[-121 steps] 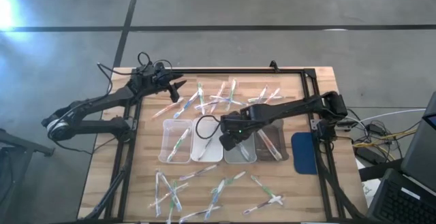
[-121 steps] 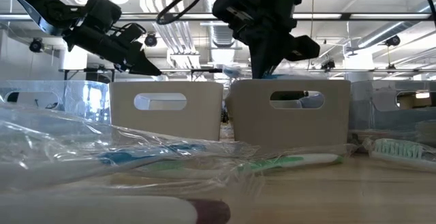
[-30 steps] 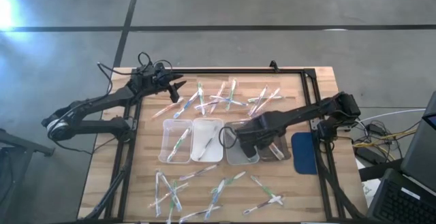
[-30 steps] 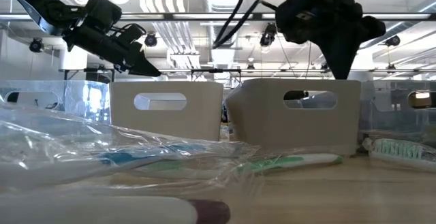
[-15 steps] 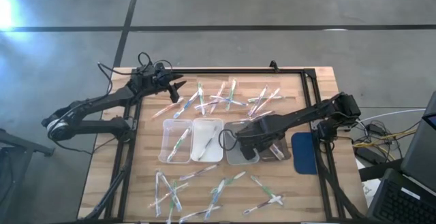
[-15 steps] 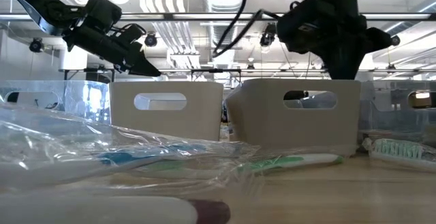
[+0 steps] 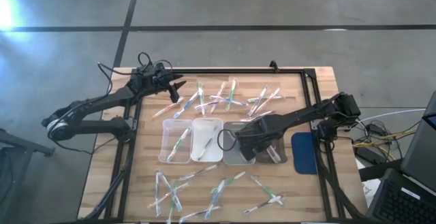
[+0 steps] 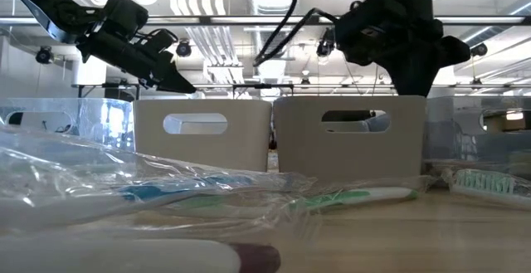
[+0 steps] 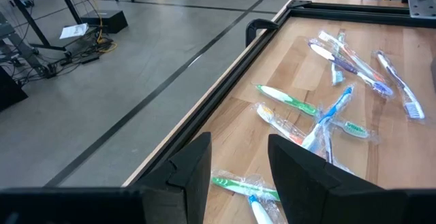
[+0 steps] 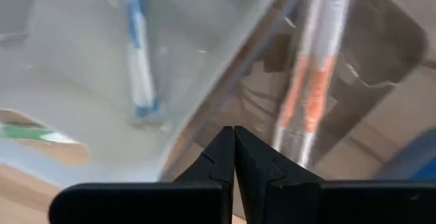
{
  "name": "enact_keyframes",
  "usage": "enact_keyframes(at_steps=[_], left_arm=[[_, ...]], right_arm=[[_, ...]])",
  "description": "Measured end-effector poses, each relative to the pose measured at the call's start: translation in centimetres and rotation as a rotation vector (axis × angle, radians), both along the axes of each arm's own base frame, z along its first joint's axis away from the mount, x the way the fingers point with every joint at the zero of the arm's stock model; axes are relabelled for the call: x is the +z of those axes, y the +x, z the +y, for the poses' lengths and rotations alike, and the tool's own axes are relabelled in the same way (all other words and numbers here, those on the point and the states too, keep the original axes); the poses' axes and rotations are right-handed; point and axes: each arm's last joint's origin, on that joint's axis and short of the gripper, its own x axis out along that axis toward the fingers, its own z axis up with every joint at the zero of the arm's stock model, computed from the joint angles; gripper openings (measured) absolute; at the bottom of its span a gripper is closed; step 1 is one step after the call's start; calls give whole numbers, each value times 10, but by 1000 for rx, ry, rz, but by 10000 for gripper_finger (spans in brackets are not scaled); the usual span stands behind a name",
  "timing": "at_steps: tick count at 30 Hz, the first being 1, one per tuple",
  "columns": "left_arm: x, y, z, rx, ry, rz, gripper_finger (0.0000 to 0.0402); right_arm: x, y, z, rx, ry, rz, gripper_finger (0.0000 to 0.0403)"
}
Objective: Pick & Place Toothbrushes
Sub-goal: Put the purple toothbrush into the white bin
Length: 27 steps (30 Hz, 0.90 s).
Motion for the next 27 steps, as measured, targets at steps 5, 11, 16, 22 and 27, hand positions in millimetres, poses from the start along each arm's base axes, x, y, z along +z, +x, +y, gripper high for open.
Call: enact_keyframes(at_steps=[5,11,16,22,27], left_arm=[[0,0,0,0,0,0,152],[0,0,0,0,0,0,152],[0,0,0,0,0,0,152],[-1,0,0,1,-4,4,152],[-1,0,0,1,-7,7,152]], right_arm=[[7,-8,-9,4,-29,39,8],[42,-23,-18,-3,-102,-98,8],[76,-43,-27,33,-257,-254,8],[114,-68,-46,71,-475,-435,8],[139,-80,-65,161,-618,-557,8]])
